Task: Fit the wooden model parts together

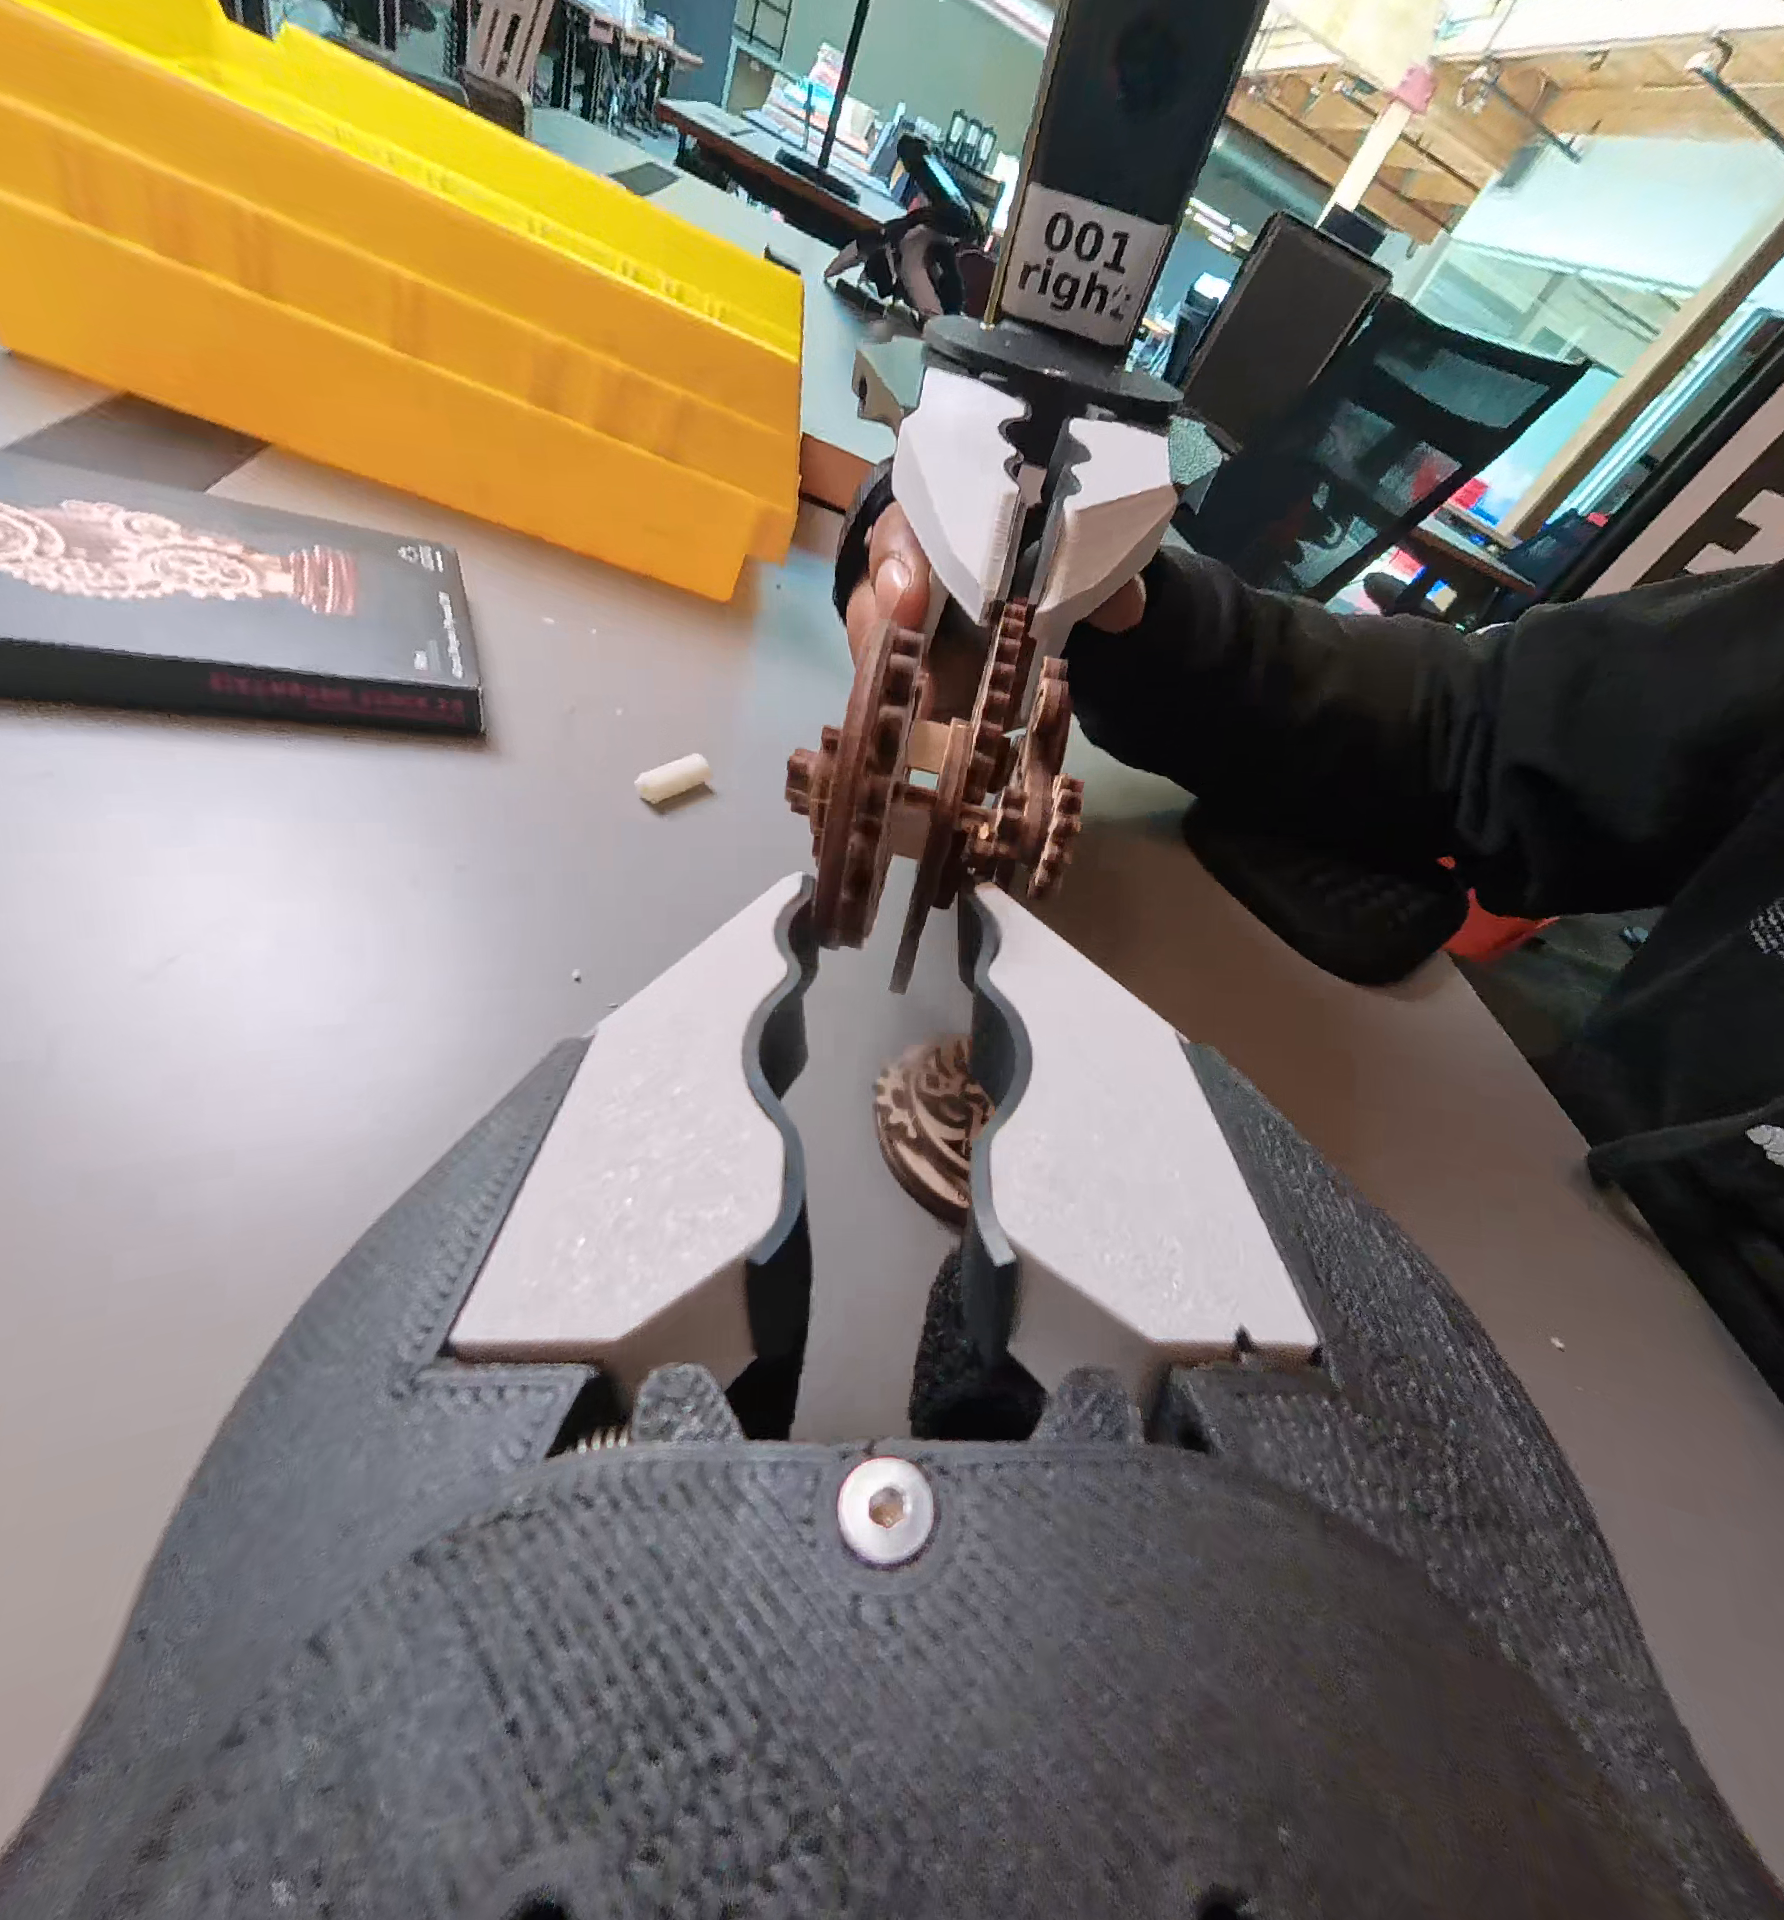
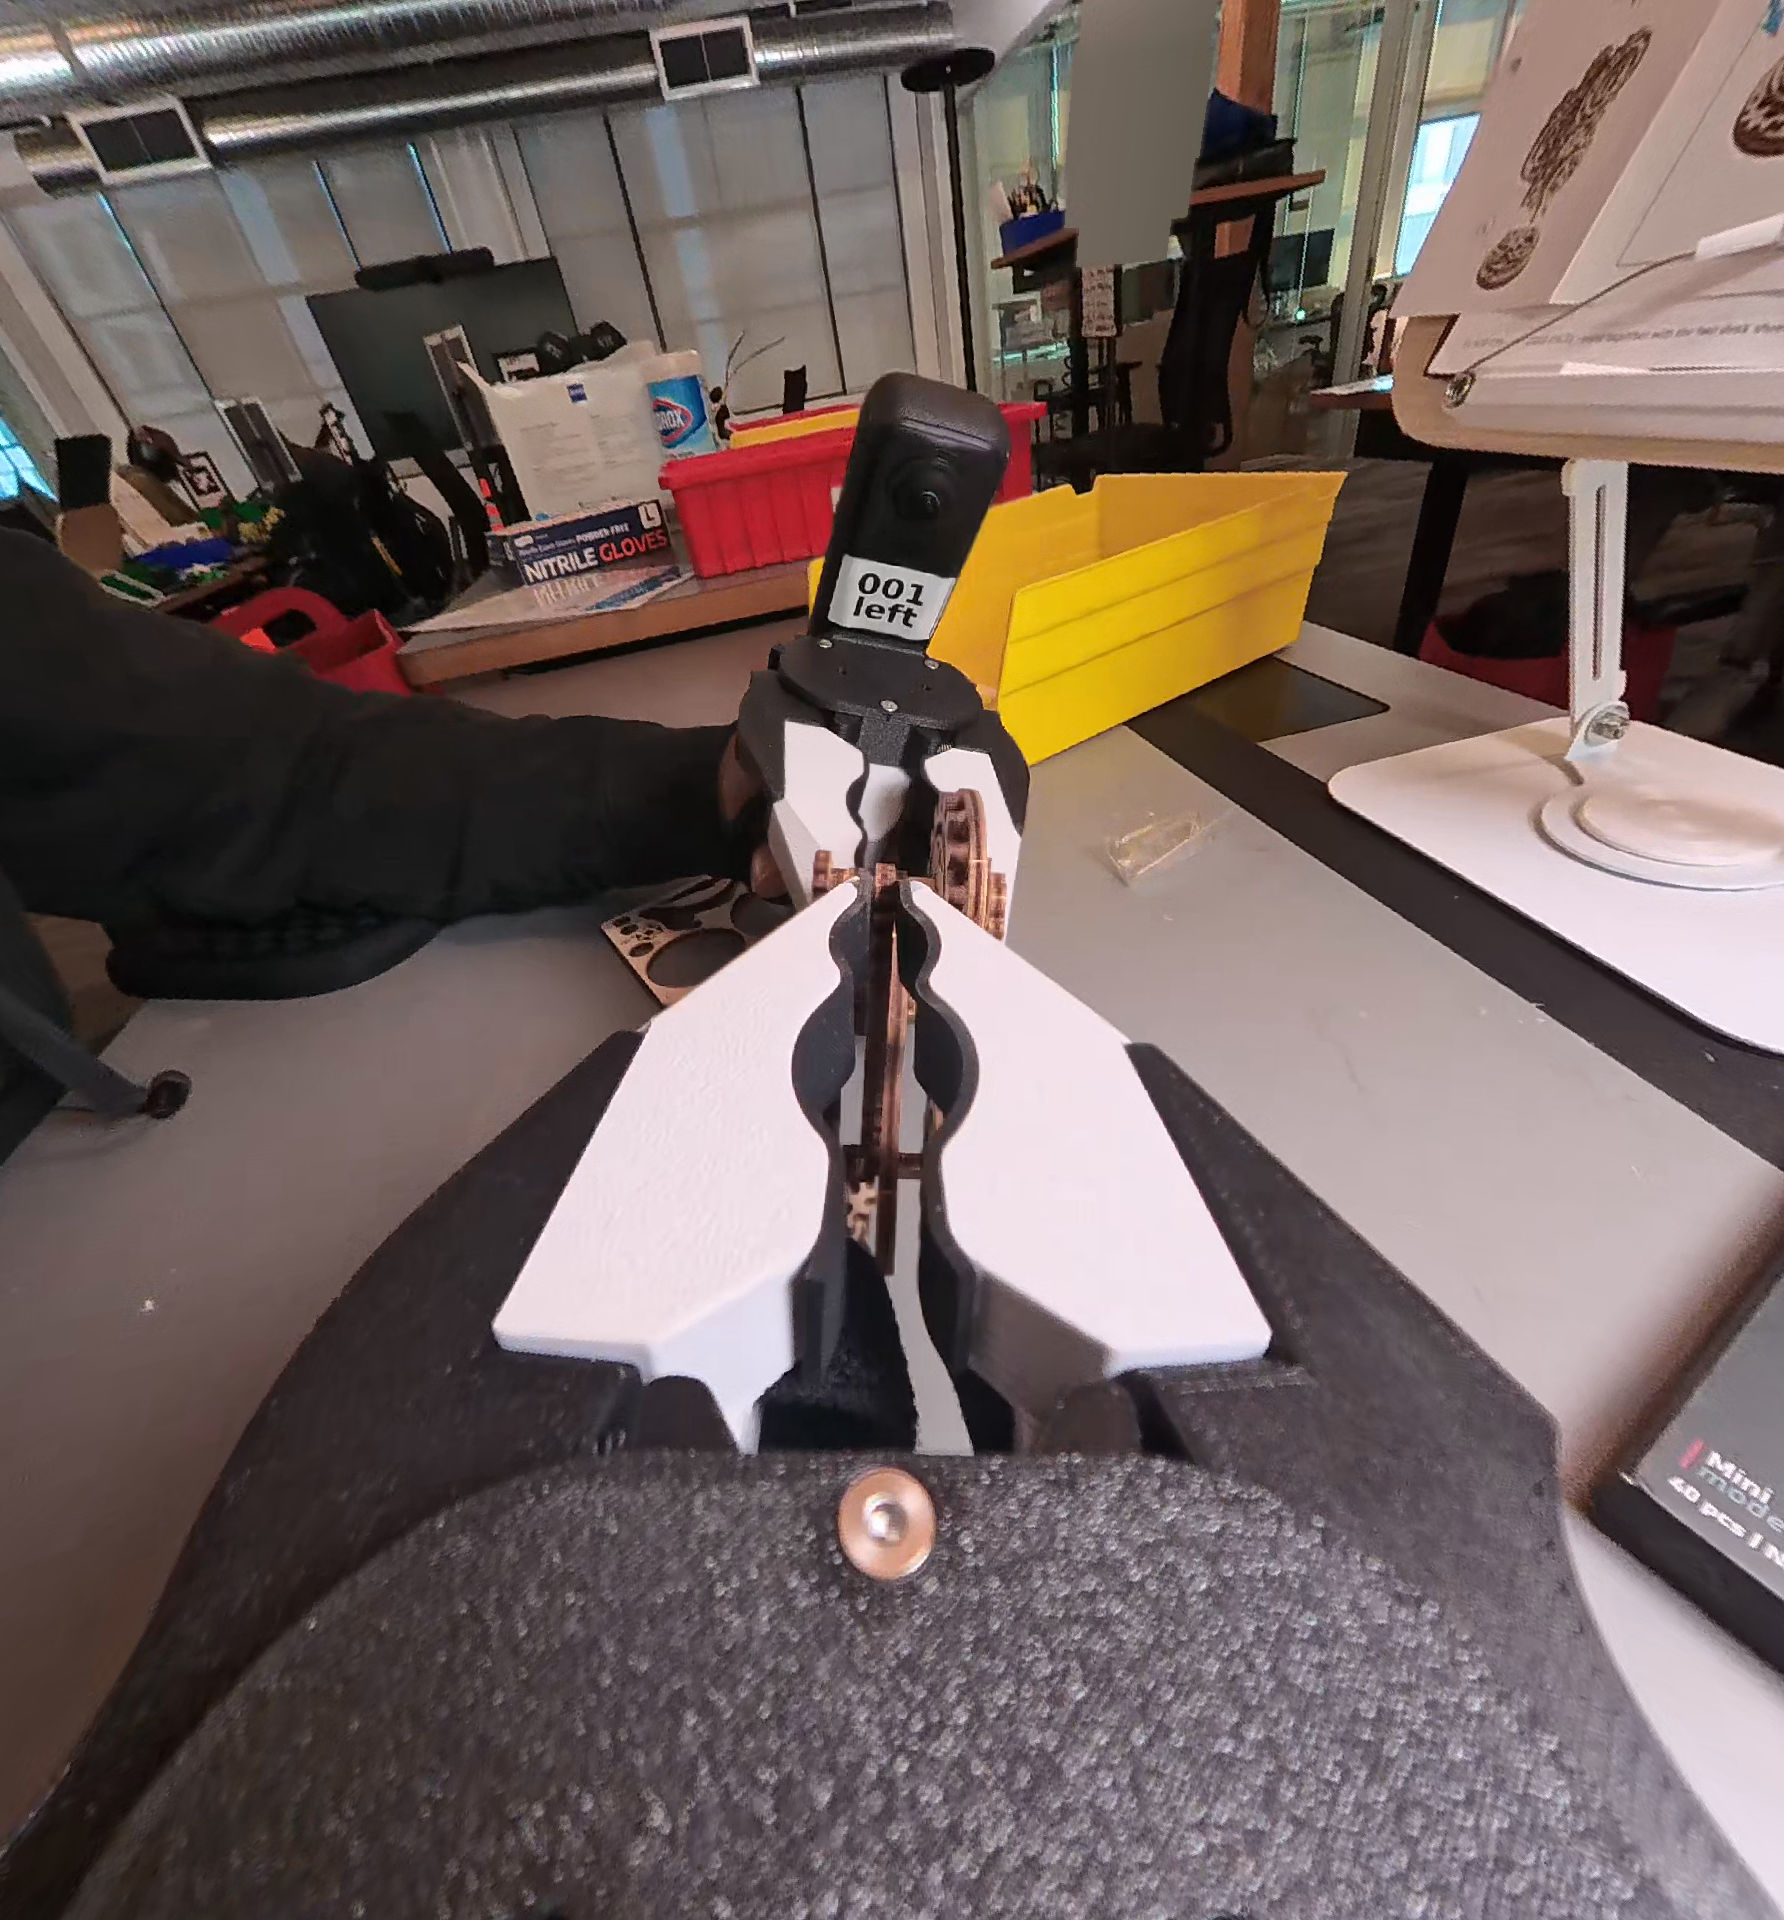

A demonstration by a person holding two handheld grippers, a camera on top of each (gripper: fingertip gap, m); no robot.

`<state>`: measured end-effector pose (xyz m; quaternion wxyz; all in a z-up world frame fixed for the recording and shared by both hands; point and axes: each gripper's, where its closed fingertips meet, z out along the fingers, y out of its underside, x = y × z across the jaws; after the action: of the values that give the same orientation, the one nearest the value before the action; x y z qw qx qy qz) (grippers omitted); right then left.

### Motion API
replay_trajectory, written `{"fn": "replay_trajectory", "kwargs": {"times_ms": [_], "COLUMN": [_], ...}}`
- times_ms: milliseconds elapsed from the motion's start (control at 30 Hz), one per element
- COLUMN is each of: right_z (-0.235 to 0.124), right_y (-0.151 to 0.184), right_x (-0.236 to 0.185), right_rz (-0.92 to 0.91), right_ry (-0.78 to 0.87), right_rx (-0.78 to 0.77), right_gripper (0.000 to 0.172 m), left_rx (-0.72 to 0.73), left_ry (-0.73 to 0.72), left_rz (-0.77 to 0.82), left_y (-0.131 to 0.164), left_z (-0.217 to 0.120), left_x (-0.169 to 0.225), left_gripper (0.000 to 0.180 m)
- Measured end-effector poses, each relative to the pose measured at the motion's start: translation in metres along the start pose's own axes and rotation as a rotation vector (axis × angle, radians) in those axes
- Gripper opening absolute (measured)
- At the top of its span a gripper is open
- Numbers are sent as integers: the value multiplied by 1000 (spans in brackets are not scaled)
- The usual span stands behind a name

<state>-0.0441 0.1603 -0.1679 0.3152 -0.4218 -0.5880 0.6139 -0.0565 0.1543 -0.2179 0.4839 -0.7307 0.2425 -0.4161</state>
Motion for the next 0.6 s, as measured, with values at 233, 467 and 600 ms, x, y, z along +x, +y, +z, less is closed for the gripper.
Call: {"fn": "replay_trajectory", "kwargs": {"times_ms": [233, 467, 600], "right_z": [-8, -7, 10], "right_y": [-11, -31, -27], "right_x": [-2, 0, -22], "right_rz": [1, -51, -129], "right_ry": [0, 68, 30], "right_rx": [18, -56, -188], "right_gripper": [11, 20, 21], "left_rx": [-33, -187, -311], "left_ry": [-38, -78, -142], "left_rz": [49, 129, 218], "left_y": [-13, -14, -17], "left_z": [-6, -10, -8], "left_x": [8, 25, 42], "left_gripper": [21, 21, 20]}}
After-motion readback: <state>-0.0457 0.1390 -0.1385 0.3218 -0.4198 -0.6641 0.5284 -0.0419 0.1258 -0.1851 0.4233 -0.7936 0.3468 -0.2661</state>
